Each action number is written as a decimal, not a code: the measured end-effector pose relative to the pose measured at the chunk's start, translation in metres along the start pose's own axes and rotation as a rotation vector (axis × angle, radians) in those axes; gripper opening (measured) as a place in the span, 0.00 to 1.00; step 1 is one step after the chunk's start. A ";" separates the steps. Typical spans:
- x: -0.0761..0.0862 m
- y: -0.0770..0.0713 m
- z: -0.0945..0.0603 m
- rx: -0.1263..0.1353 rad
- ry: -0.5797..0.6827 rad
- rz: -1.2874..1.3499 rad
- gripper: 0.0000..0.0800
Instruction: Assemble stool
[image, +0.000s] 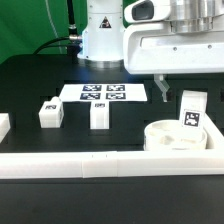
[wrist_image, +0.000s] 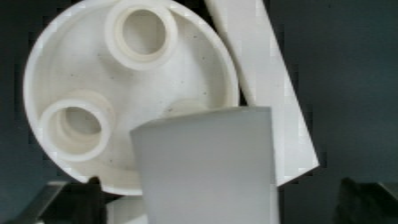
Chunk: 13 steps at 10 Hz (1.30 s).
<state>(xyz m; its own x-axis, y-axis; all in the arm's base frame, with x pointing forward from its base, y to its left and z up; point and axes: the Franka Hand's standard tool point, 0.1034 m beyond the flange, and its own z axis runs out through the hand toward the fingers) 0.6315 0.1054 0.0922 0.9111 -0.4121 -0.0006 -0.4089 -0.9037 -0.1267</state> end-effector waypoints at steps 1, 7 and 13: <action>0.000 0.001 0.001 -0.001 -0.001 -0.002 0.81; -0.002 0.002 0.009 -0.006 -0.006 -0.020 0.45; -0.006 -0.002 0.010 0.006 -0.023 0.285 0.42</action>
Offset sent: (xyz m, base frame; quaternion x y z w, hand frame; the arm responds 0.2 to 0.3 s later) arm -0.0011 0.0007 -0.0012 -0.0078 0.0023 -0.0074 0.9999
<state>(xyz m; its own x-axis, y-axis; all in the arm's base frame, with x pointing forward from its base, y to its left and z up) 0.6271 0.1111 0.0823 0.7604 -0.6468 -0.0592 -0.6485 -0.7510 -0.1245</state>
